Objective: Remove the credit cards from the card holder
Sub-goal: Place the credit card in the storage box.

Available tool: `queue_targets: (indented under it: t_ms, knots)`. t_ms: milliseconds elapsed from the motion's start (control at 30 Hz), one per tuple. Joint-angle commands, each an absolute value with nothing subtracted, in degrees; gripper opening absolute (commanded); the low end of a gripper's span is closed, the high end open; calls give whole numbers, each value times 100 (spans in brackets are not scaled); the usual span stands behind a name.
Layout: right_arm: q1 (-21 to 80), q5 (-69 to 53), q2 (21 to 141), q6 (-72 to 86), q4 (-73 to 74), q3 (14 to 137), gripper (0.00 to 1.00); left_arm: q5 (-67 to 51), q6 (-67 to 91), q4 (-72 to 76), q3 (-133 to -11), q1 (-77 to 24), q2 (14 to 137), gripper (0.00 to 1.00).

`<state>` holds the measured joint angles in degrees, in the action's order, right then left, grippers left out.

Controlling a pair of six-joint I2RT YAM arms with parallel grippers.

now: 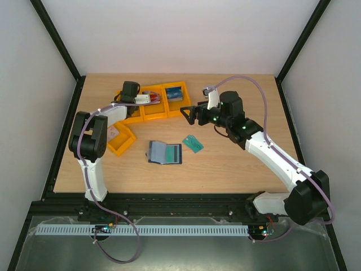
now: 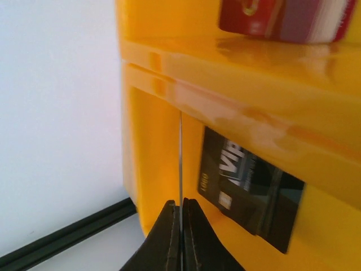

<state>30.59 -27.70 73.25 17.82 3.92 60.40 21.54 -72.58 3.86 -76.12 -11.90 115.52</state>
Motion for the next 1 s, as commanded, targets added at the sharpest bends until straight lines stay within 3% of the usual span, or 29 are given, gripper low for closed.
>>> queue_targets:
  t_ms: [0, 133, 233, 333, 700, 833, 867, 967]
  knots:
    - [3019, -2821, 7096, 1653, 436, 6145, 99, 2146, -7643, 1411, -7484, -1152, 11654, 3]
    - [3023, -2855, 7043, 1668, 432, 6145, 99, 2369, -7734, 1517, -7490, -1143, 11828, 19]
    - [3020, -2866, 7014, 1674, 438, 6155, 99, 2156, -7460, 591, -7788, -1094, 11810, 54]
    - [3023, -2909, 6984, 1694, 443, 6165, 99, 2087, -7230, 125, -7931, -1090, 11747, 69]
    - [3023, -3116, 7013, 1937, 395, 6059, 99, 1181, -6006, -1223, -8318, -1099, 10750, 99]
    - [3021, -2926, 7304, 2556, 357, 5742, 99, 6, -4400, -2285, -8338, -1085, 9947, 99]
    - [3032, -2978, 7465, 2739, 352, 5625, 97, -529, -3994, -2598, -8239, -1077, 9670, 100]
    - [3262, -3033, 8051, 3003, 505, 5384, 76, -2596, -2479, -3592, -8028, -993, 9297, 100]
